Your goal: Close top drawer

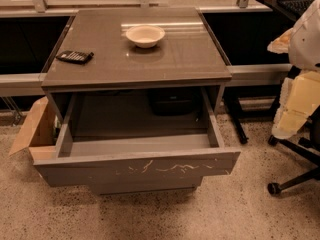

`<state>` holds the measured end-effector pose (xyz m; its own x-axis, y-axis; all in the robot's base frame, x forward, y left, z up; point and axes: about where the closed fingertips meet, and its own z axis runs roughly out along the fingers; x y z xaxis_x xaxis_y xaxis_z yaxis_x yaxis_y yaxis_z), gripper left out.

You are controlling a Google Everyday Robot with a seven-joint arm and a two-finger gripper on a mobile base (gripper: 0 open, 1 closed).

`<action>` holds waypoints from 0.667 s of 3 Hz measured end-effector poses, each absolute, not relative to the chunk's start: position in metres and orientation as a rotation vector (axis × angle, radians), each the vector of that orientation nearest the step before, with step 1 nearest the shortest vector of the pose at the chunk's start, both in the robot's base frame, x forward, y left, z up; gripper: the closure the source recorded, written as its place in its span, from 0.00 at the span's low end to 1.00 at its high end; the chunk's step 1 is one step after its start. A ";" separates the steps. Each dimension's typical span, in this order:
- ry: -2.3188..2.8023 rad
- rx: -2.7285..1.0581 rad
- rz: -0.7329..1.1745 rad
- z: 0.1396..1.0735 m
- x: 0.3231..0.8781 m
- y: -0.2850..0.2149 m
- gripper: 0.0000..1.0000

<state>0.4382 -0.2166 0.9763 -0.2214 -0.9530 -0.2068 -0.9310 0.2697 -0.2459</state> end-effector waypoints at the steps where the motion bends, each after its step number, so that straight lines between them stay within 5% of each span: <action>1: 2.231 -1.725 -0.098 0.976 0.438 -0.217 0.00; 2: 2.155 -1.807 0.033 0.945 0.439 -0.197 0.00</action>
Offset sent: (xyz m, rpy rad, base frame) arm -0.0020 0.0578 -0.1007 0.2109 0.1554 0.2932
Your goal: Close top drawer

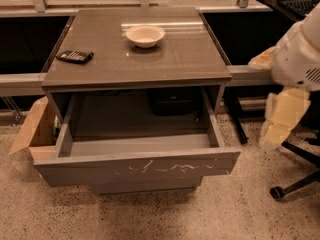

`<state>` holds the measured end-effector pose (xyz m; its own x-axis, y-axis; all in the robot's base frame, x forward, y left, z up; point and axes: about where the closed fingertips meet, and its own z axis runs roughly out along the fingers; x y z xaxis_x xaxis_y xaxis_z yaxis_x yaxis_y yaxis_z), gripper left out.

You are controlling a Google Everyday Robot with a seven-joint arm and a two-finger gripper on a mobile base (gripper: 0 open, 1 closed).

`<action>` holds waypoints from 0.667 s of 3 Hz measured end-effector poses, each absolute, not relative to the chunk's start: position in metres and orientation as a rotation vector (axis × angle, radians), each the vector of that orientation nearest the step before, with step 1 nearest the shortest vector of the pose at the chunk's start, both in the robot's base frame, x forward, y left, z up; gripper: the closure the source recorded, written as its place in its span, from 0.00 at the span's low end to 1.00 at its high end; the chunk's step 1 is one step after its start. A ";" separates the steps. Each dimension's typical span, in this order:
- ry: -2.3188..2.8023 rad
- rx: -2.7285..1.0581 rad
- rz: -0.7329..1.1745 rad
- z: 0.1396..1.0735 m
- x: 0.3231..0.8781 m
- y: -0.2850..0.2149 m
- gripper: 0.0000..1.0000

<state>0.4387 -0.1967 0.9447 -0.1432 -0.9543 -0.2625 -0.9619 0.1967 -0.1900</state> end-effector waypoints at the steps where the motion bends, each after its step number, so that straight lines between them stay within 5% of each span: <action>1: 2.058 -1.877 0.244 0.887 0.435 -0.166 0.00; 2: 2.004 -1.925 0.413 0.818 0.427 -0.137 0.14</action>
Offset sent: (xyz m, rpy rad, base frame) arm -0.0174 0.0798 -0.1742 0.2600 0.2110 0.2317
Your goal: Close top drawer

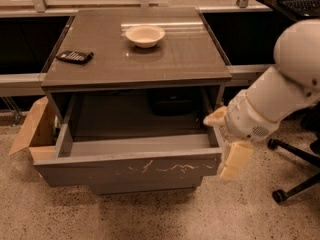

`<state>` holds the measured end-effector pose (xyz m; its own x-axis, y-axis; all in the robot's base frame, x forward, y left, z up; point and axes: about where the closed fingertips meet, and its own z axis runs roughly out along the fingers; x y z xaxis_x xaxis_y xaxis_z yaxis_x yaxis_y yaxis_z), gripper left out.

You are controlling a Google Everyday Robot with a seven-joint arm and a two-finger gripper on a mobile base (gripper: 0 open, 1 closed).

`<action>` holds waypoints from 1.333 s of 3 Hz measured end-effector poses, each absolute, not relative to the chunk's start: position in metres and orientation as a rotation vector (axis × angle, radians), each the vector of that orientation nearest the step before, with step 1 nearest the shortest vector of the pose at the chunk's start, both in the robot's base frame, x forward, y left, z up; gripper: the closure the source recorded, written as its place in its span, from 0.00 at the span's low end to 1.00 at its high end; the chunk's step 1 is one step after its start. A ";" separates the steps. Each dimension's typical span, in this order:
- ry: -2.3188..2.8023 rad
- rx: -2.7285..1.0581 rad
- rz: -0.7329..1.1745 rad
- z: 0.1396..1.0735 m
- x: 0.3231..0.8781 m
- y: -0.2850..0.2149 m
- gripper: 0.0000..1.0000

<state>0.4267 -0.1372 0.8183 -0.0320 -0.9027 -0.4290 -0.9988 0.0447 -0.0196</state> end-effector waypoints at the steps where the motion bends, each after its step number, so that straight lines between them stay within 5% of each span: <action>1: 2.005 -1.934 0.512 0.763 0.414 -0.124 0.45; 3: 2.015 -1.921 0.573 0.733 0.405 -0.120 0.91; 4: 2.040 -1.930 0.542 0.714 0.404 -0.119 1.00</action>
Offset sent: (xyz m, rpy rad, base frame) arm -0.0308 0.0209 -0.1196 0.0915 0.1431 0.0076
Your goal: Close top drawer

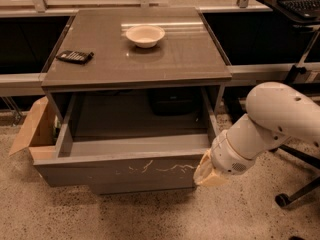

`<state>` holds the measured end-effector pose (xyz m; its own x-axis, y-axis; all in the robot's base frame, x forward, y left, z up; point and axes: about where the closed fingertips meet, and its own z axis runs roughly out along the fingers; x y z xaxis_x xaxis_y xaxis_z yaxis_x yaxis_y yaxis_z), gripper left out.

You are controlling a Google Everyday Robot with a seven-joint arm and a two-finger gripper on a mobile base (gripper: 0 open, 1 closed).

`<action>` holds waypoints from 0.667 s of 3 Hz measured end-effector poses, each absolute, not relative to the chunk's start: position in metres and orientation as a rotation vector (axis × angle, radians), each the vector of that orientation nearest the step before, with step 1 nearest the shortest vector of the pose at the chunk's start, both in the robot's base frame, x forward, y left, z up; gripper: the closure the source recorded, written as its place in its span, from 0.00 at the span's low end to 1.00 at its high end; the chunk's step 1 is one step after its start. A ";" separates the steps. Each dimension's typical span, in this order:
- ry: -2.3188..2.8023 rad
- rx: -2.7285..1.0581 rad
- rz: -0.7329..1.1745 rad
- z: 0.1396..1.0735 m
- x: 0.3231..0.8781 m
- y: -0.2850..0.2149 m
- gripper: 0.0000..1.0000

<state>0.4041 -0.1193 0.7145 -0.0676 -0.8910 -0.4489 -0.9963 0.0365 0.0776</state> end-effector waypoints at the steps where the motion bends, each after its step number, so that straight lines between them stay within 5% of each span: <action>1: 2.011 -1.934 0.493 0.668 0.421 -0.121 1.00; 2: 1.993 -1.936 0.460 0.642 0.441 -0.123 1.00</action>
Offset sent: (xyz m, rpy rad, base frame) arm 0.0613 -0.0074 -0.1019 -0.0114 -0.1094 0.0099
